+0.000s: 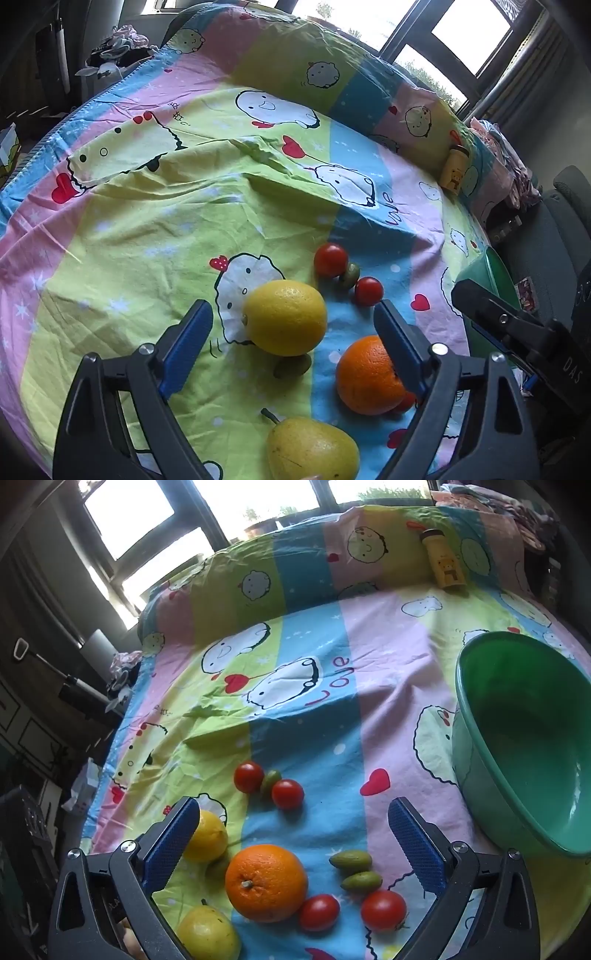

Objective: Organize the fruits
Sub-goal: 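Move the right tool toward the orange, fingers open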

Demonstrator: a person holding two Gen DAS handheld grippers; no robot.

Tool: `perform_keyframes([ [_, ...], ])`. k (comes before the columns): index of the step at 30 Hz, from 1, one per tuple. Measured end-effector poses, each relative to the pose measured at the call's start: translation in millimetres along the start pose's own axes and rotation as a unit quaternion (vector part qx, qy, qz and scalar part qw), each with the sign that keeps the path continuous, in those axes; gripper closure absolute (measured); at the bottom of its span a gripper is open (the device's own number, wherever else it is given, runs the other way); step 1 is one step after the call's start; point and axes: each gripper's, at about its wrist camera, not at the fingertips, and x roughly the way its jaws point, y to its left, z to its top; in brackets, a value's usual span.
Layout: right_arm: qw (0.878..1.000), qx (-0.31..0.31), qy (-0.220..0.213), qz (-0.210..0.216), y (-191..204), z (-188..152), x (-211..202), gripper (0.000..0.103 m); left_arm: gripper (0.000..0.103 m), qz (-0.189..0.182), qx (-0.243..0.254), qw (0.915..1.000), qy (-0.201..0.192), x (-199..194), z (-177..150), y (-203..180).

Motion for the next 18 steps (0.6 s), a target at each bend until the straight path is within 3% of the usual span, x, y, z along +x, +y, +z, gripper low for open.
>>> perform_keyframes([
  [18, 0.999, 0.037, 0.016, 0.014, -17, 3, -3, 0.002, 0.014, -0.007, -0.023, 0.9992, 0.031, -4, -4, 11],
])
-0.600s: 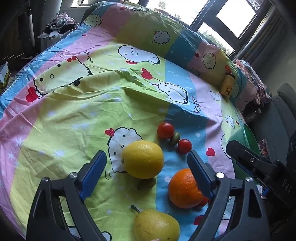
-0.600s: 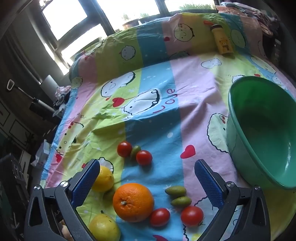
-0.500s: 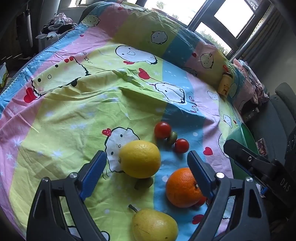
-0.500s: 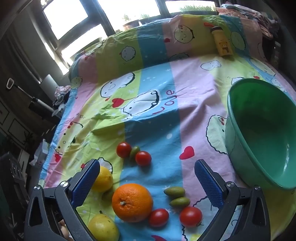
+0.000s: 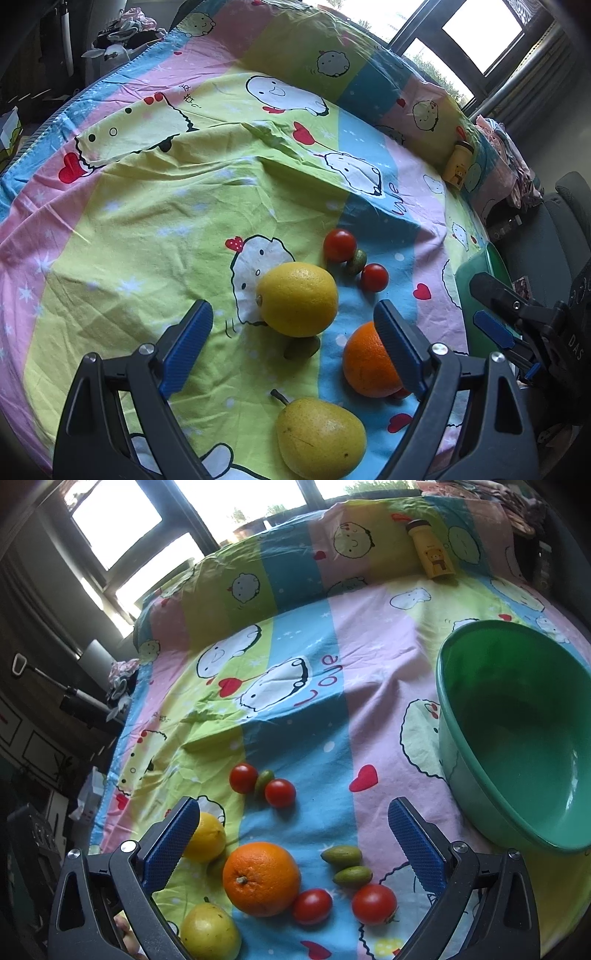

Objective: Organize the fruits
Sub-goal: 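Move the right tool toward the orange, fingers open, then close the right tool's fingers around the orange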

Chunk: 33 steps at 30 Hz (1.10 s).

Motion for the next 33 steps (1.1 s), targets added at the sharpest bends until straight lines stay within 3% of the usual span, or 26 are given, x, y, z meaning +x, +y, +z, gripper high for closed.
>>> perform_keyframes([
  [6, 1.0, 0.002, 0.019, 0.019, 1, -2, 3, 0.009, 0.017, -0.027, 0.031, 0.9992, -0.003, 2, -6, -10],
  [12, 1.0, 0.001, 0.028, 0.011, 2, -5, 3, 0.021, 0.028, -0.028, 0.062, 0.9975, 0.019, 3, -10, -23],
  [15, 0.999, 0.004, 0.032, 0.017, 2, -5, 3, 0.022, 0.033, -0.058, 0.062, 0.9962, 0.016, 4, -13, -29],
  [28, 0.997, 0.005, 0.058, 0.049, 5, -13, 6, 0.026, 0.047, -0.095, 0.05, 0.9921, 0.065, 14, -20, -40],
  [33, 0.994, 0.016, 0.087, 0.061, 2, -16, 14, 0.038, 0.05, -0.101, 0.053, 0.9907, 0.074, 18, -24, -44],
])
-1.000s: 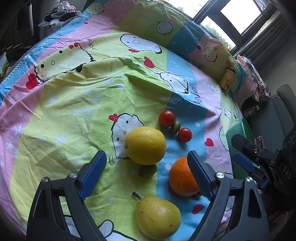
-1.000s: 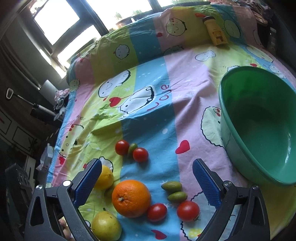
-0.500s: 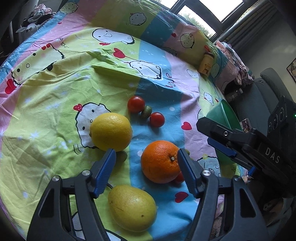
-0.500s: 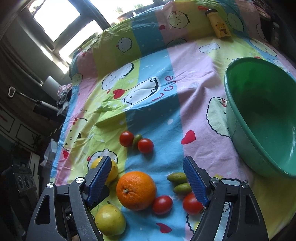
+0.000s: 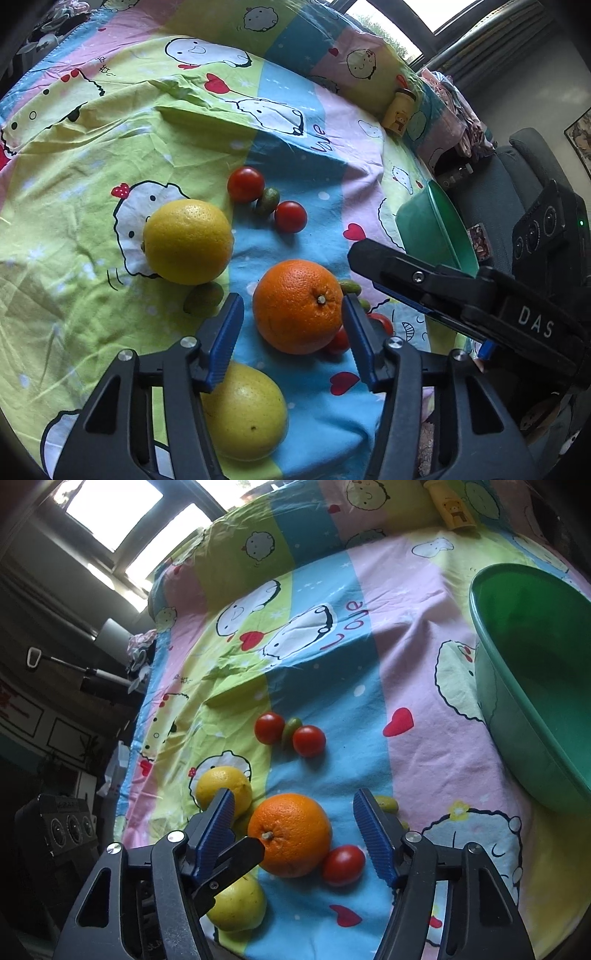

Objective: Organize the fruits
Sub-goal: 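Close the right tool's fingers around the orange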

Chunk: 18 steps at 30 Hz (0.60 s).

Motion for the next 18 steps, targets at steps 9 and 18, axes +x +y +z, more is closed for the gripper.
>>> perform_keyframes([
  [9, 0.999, 0.024, 0.039, 0.022, -8, -2, 17, 0.038, 0.053, 0.004, -0.002, 0.9999, 0.016, 11, -2, -1],
  [18, 0.997, 0.027, 0.063, 0.021, -9, -3, 28, 0.038, 0.052, 0.005, -0.002, 0.9999, 0.015, 15, -2, 3],
])
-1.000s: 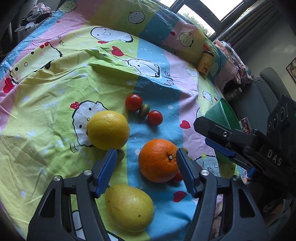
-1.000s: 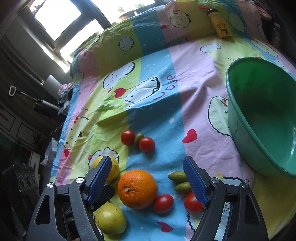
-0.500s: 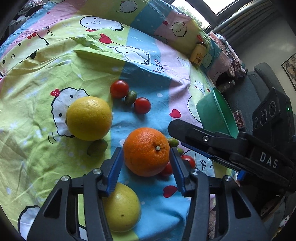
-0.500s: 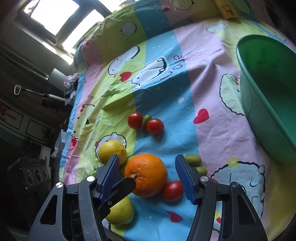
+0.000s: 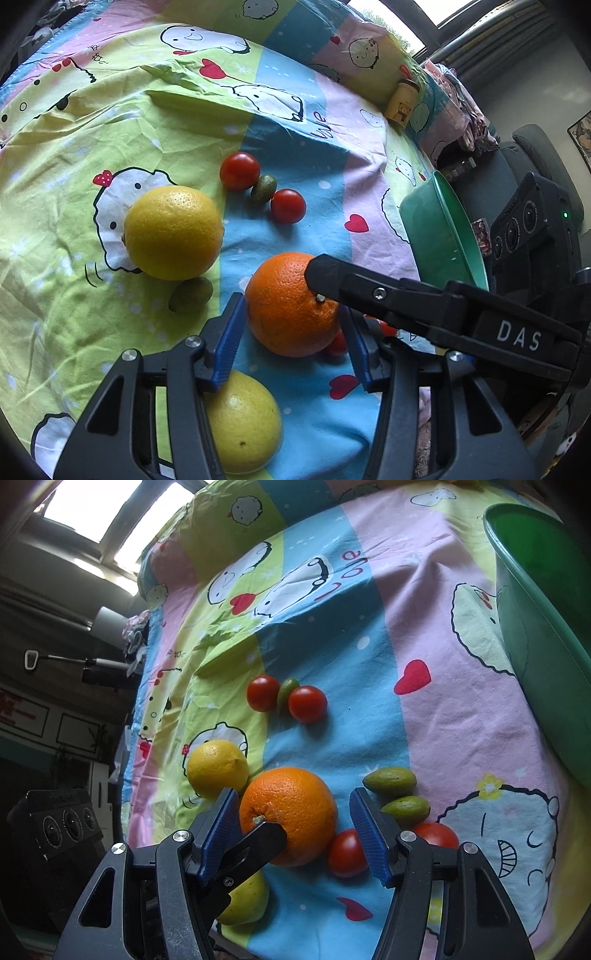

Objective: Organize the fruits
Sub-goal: 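Close the right tool's fingers around the orange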

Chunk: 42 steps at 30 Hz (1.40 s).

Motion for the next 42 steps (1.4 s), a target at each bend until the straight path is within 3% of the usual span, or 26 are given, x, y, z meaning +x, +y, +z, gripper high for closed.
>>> perform_keyframes([
  [9, 1.0, 0.006, 0.02, 0.003, -2, 2, 11, 0.038, 0.051, 0.0, 0.001, 1.0, -0.001, 1, -1, -1],
  [25, 1.0, -0.011, 0.016, -0.007, 2, 5, 15, 0.037, 0.045, -0.018, -0.014, 0.9997, 0.011, 5, 1, 3],
  [31, 1.0, -0.014, 0.018, -0.006, 5, 4, 16, 0.037, 0.051, -0.017, 0.0, 0.9999, 0.003, 4, -1, -2],
  [42, 1.0, -0.01, 0.007, 0.006, 5, 2, 9, 0.037, 0.051, -0.014, 0.011, 0.9997, -0.016, -4, -1, -8],
])
